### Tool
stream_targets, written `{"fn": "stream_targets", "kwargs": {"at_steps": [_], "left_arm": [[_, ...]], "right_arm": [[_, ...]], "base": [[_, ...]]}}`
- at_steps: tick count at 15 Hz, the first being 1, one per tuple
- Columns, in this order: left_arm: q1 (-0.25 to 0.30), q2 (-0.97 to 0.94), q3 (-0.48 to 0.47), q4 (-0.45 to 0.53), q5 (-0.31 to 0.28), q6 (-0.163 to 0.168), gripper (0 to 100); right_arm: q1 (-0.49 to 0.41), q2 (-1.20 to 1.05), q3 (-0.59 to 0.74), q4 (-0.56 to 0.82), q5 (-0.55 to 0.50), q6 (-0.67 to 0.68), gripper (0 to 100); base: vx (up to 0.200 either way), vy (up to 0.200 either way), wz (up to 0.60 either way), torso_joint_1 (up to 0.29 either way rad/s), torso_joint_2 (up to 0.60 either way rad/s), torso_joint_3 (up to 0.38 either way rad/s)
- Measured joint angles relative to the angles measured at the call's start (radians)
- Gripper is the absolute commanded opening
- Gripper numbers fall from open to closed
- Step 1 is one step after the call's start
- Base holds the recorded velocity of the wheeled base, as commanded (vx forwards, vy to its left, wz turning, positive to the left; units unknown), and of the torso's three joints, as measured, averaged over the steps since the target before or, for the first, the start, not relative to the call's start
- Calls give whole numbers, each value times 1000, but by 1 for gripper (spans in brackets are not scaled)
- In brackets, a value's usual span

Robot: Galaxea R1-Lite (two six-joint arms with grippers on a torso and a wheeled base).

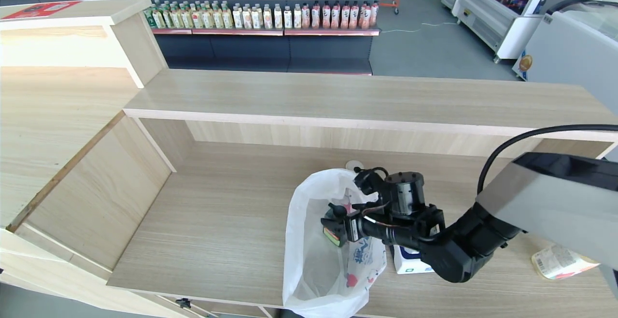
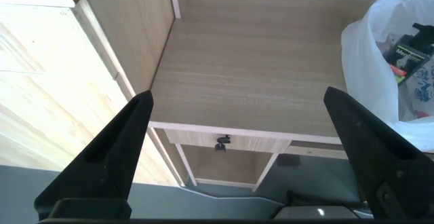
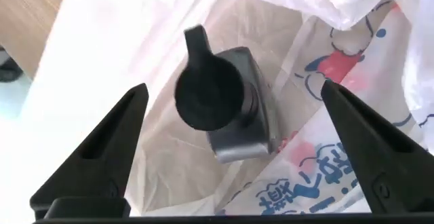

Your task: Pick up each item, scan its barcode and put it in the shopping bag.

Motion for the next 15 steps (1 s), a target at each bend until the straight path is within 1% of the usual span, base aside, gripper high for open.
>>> {"fn": "stream_targets", "kwargs": {"at_steps": [1,2,4,5,6,9,10,12,13,15], "left_arm": [[0,0,0,0,0,0,100],[0,0,0,0,0,0,100],[-1,0,0,0,0,0,100],[-1,0,0,0,0,0,100],[0,0,0,0,0,0,100],[0,0,0,0,0,0,100],[0,0,0,0,0,0,100],[0,0,0,0,0,-1,100],[0,0,0,0,0,0,100],[-1,0,0,0,0,0,100]], "right_arm": [[-12,-63,13,40,6,69,100],[-29,-124,37,73,9,108,100],[-107,-275,128,127,15,156,100],[-155,-337,168,144,17,152,100],[-223,-408,216,171,16,101,100],[-425,-575,379,217,4,-154,100],[-488,-614,428,217,-23,-209,100],[-596,-690,527,220,-190,-261,100],[-619,-731,562,221,-209,-259,100],[-636,-809,618,222,-213,-247,100]], "base": [[0,0,0,0,0,0],[0,0,0,0,0,0],[0,0,0,0,0,0],[0,0,0,0,0,0],[0,0,0,0,0,0],[0,0,0,0,0,0],[0,0,0,0,0,0],[0,0,0,0,0,0],[0,0,0,0,0,0],[0,0,0,0,0,0]]}}
